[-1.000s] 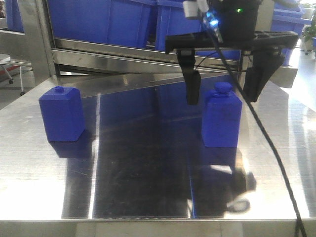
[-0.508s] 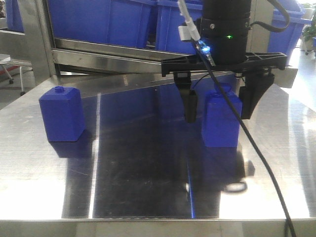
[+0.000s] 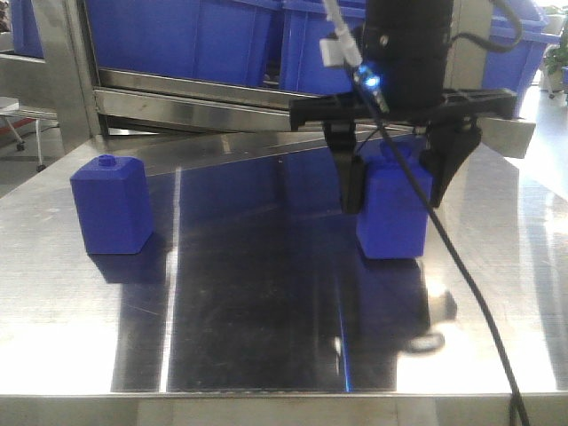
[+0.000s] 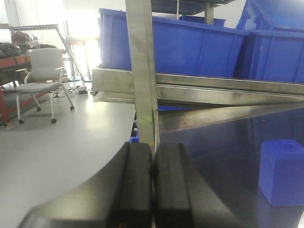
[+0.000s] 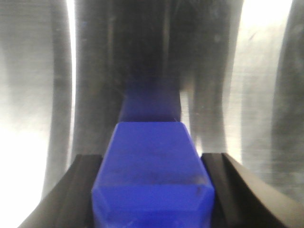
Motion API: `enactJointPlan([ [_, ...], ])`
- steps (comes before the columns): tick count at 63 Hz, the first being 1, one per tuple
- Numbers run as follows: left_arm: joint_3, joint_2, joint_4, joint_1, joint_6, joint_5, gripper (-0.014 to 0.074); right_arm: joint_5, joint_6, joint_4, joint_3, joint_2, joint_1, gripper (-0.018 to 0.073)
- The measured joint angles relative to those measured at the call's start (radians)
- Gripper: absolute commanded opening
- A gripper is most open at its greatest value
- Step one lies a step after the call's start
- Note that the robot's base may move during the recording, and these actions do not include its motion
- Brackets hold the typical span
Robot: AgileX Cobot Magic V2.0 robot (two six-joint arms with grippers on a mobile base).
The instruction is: Pick and sort blue part to right shelf
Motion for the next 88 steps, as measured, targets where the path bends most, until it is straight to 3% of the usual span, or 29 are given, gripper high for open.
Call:
enactJointPlan([
  [20, 0.000, 0.000, 0.000, 0.000, 0.000, 0.000, 0.0134, -0.082, -0.237, -0.016, 0.089, -0.176, -0.080, 0.0374],
  [51, 0.000, 0.000, 0.000, 0.000, 0.000, 0.000, 0.0134, -0.603, -0.483, 0.073, 0.686, -0.684, -0.329, 0.0374],
  [66, 0.000, 0.000, 0.000, 0.000, 0.000, 0.000, 0.0134, -0.746, -0.503, 0.076, 0.881, -0.923, -0.446, 0.0374],
  [88, 0.000, 0.000, 0.000, 0.000, 0.000, 0.000, 0.0134, -0.822, -0.505, 0.056, 1.060, -1.298, -0.462, 0.0374],
])
